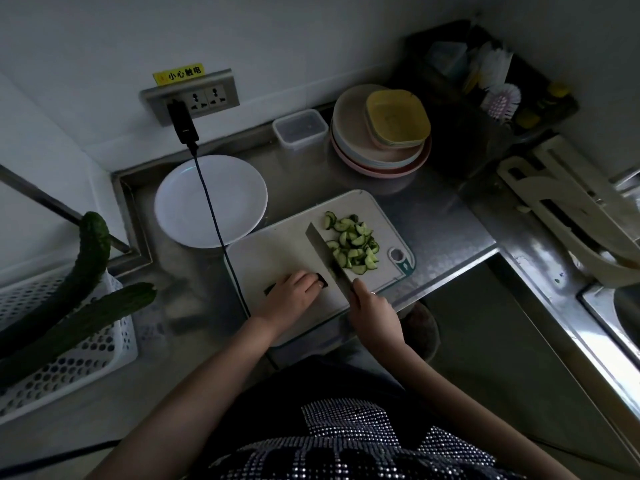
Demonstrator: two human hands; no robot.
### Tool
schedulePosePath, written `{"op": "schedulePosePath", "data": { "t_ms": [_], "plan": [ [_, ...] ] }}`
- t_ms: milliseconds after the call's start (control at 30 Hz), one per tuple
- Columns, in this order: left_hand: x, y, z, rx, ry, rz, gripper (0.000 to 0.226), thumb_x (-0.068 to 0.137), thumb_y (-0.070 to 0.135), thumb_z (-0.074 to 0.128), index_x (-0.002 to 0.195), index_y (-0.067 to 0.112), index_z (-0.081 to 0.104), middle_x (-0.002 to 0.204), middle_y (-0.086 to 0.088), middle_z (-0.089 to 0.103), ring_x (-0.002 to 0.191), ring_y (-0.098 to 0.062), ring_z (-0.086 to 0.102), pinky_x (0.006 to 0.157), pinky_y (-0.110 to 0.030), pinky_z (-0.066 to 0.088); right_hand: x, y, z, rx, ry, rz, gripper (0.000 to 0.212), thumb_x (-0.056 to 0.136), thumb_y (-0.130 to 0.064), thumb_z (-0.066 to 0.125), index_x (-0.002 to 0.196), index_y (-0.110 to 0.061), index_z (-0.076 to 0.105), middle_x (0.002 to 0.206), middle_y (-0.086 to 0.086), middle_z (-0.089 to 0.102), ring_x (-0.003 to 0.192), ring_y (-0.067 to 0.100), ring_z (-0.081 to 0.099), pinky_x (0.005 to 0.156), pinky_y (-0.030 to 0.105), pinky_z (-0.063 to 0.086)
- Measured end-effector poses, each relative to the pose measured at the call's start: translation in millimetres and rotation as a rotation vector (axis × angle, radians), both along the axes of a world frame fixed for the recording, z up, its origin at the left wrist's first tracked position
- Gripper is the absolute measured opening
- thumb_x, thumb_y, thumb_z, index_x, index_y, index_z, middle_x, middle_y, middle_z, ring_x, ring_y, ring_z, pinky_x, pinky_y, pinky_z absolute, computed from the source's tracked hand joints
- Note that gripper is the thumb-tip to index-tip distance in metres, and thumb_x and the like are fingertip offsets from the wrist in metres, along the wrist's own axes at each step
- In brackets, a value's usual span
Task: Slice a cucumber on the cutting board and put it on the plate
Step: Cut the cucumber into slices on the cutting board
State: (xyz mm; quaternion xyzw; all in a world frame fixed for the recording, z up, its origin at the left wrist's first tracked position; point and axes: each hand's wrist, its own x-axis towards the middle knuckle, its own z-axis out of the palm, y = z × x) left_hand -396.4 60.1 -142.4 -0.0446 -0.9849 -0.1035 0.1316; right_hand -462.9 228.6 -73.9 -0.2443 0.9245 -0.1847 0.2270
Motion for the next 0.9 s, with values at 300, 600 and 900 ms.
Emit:
{"op": "schedulePosePath", "data": {
  "t_ms": [300, 600, 900],
  "plan": [
    [0, 2, 8, -0.031, 0.072, 0.000, 0.032, 0.077, 0.012, 0.042, 0.086, 0.008, 0.072, 0.086, -0.005, 0.066, 0.089, -0.021, 0.045, 0.060, -0.029, 0.054, 5, -3, -3, 0.050, 0.083, 0.121, 0.021, 0.102, -0.034, 0.035, 0.102, -0.013, 0.041, 0.078, 0.010, 0.059, 0.074, 0.035, 0.061, 0.055, 0.036, 0.040],
    [0, 2, 12, -0.037, 0.057, 0.007, 0.034, 0.075, 0.013, 0.042, 0.090, 0.009, 0.072, 0.086, -0.004, 0.066, 0.088, -0.021, 0.045, 0.058, -0.028, 0.052, 8, -4, -3, 0.070, 0.106, 0.167, 0.019, 0.102, -0.033, 0.036, 0.104, -0.015, 0.041, 0.086, 0.013, 0.065, 0.079, 0.036, 0.064, 0.060, 0.038, 0.044],
    [1, 0, 10, 0.006, 0.036, -0.001, 0.033, 0.076, 0.012, 0.041, 0.094, 0.007, 0.067, 0.091, -0.008, 0.065, 0.091, -0.024, 0.044, 0.057, -0.032, 0.055, 8, -7, -9, 0.121, 0.103, 0.198, 0.019, 0.102, -0.030, 0.035, 0.109, -0.013, 0.039, 0.092, 0.014, 0.066, 0.084, 0.036, 0.064, 0.061, 0.037, 0.043]
  ]
}}
